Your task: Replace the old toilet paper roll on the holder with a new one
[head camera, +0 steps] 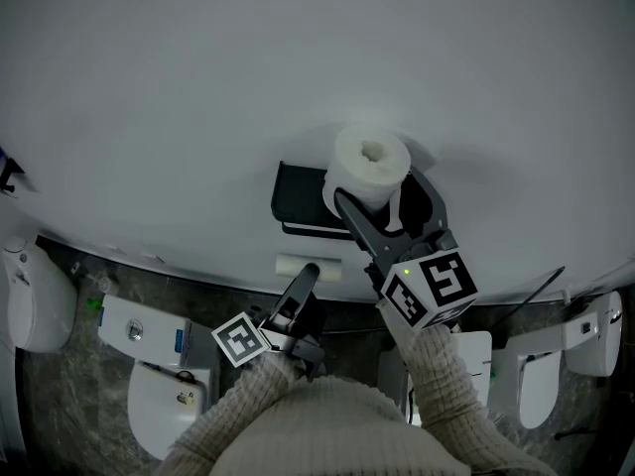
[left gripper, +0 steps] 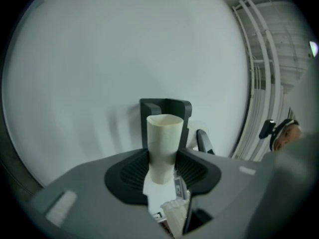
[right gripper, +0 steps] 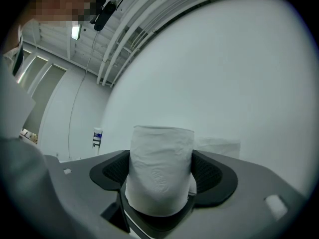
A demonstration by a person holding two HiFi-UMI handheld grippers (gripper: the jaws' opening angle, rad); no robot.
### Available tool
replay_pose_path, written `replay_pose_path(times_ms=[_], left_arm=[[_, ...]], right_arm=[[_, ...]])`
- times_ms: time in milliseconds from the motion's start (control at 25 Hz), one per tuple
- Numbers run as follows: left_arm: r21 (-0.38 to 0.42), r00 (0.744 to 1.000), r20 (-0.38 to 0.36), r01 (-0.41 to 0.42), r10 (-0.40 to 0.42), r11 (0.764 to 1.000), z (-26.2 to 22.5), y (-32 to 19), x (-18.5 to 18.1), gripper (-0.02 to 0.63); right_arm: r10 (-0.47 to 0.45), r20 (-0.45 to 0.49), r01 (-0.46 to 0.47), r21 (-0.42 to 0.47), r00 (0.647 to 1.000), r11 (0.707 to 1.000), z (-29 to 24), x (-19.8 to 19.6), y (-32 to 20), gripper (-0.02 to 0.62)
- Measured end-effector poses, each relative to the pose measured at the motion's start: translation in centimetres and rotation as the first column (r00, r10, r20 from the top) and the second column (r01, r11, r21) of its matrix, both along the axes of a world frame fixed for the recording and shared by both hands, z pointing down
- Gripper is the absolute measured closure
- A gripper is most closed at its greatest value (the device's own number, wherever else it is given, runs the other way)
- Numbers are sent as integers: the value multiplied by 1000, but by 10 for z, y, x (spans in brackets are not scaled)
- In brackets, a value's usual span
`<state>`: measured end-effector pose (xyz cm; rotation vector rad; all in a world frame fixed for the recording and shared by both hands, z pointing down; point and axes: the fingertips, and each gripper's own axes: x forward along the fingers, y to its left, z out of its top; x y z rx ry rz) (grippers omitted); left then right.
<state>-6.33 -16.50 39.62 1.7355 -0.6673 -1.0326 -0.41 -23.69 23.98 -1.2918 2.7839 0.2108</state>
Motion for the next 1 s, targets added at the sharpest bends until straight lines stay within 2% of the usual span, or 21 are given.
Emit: replay_pose_path(times_ms=[200,560,1000], left_arm=[[-4,999,-2,-37,37,999,1,3,11,439],[-15,993,-4,-117,117,993,6,3,29,439],[-32,981,5,-196,196,980,12,12,61,439]], right_arm=[[43,28,-43,19,999,999,-6,19,10,210],[153,116,-154,2,981,988,0,61,22,210],[288,251,-269,-109,924,957,31,125,37,210]])
